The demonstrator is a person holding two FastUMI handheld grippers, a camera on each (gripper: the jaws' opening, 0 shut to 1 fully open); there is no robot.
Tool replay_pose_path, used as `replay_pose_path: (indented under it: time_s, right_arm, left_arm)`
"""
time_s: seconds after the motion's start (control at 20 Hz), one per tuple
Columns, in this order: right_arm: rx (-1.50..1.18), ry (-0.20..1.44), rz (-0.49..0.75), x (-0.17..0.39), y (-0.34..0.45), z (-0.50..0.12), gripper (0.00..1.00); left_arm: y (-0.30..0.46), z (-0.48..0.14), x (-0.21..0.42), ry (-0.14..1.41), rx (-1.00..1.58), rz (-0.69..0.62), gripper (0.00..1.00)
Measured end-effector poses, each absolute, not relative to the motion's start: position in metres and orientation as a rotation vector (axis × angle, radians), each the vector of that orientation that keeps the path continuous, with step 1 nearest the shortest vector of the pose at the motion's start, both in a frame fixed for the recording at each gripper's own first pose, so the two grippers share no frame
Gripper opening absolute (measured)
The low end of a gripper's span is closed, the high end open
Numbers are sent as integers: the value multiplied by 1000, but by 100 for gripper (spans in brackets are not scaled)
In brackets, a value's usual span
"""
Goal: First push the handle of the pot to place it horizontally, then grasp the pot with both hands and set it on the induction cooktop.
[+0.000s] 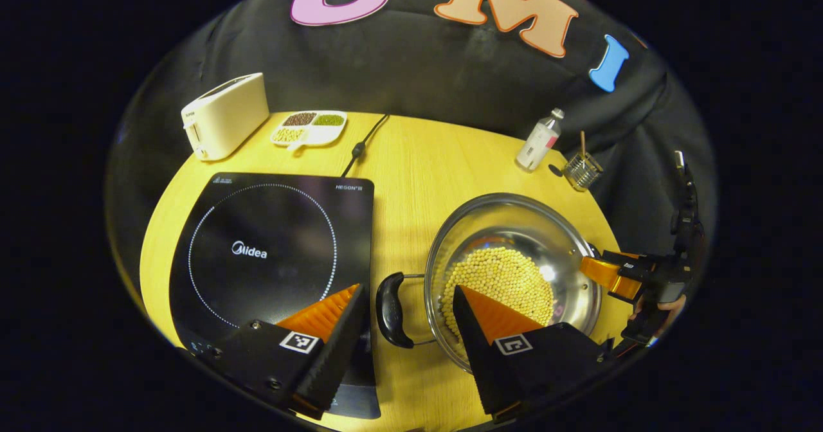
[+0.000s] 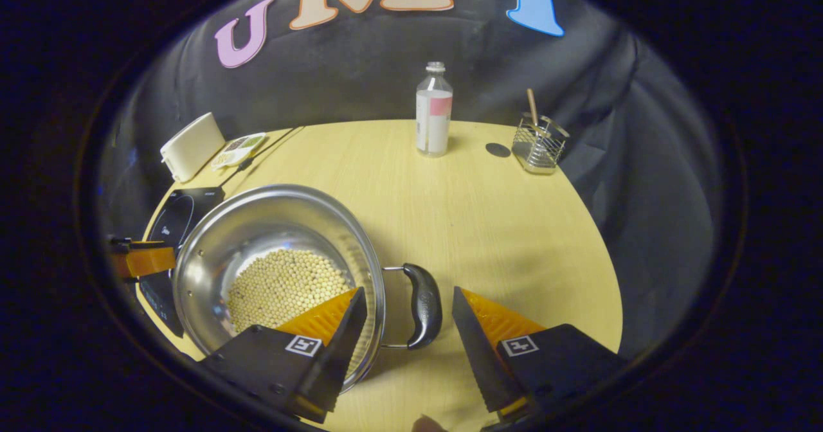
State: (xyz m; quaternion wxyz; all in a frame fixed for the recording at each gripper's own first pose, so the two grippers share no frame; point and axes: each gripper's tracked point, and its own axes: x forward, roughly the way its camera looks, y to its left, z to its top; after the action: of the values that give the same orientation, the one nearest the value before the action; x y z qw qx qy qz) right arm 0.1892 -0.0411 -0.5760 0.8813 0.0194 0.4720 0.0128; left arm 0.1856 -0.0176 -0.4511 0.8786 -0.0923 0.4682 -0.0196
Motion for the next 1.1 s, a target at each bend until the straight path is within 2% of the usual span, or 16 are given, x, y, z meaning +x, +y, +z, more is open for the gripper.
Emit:
replay_pose_path:
  time_s: [0.25,0.35,0.4,0.55,0.6,0.65,0.7,0.85,0.9,0.95,1.1]
  right_arm:
    - [76,1017,26,184,-41,-589,86]
    - [93,1025,29,183,-41,-592,85]
    - [99,1031,30,182,-41,-594,82]
    - [133,1039,28,181,-31,-594,84]
    - [136,1045,26,183,-27,-598,82]
    - [127,1048,21,180,-27,-602,72]
    - [127,1046,23,181,-28,-604,65]
    - [140,1038,4,180,-30,-601,63]
    - [152,1037,0,182,-29,-602,59]
    - [160,1034,-1,181,-29,-601,59]
    - [219,1043,-10,184,-27,-606,44]
  left_arm:
    - [-20,-470,186,1007,-207,-32,81]
    - [-26,-473,192,1008,-206,-45,84]
    - [-27,-479,187,1040,-204,-43,76]
    - [-37,-491,189,1058,-235,-56,71]
    - [-38,-495,188,1072,-248,-43,69]
    - [-37,-498,188,1080,-266,-29,64]
    - [-38,-500,190,1074,-283,-22,64]
    - [-38,-500,191,1070,-279,-31,61]
    - [-38,-500,193,1066,-284,-32,63]
    - [-37,-500,194,1060,-292,-30,59]
    - [-37,-499,195,1065,-270,-40,54]
